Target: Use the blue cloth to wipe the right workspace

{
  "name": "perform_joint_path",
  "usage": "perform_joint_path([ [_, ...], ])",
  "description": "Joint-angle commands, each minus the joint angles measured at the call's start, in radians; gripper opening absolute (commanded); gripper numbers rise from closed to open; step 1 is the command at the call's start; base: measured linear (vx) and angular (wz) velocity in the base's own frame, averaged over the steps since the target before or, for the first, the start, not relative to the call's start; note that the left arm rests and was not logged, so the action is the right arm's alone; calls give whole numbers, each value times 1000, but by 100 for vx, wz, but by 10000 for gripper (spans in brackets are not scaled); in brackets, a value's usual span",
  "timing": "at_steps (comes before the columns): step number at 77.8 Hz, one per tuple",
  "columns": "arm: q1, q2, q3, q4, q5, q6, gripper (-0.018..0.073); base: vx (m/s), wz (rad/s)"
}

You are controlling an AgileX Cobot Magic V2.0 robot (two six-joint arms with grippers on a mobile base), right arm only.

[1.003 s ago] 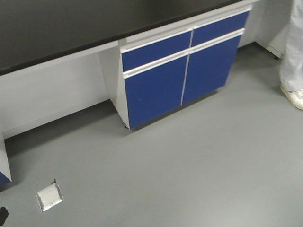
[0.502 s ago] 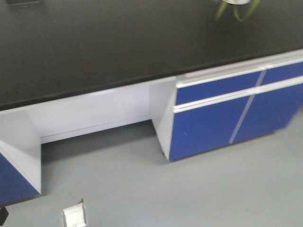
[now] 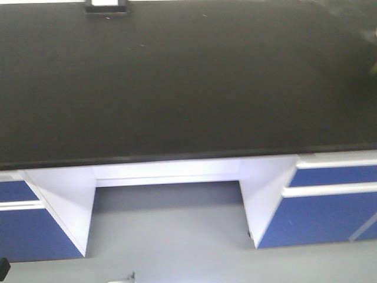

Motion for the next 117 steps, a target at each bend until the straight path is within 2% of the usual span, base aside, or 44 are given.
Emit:
perform_joint_path([
  [1,-4,8,-28,-13,-66,-9,-5,33,32],
  [59,-4,8,-28,-13,-66,-9,-5,25,10],
  [117,-4,8,-28,-13,-66,-9,-5,4,1],
])
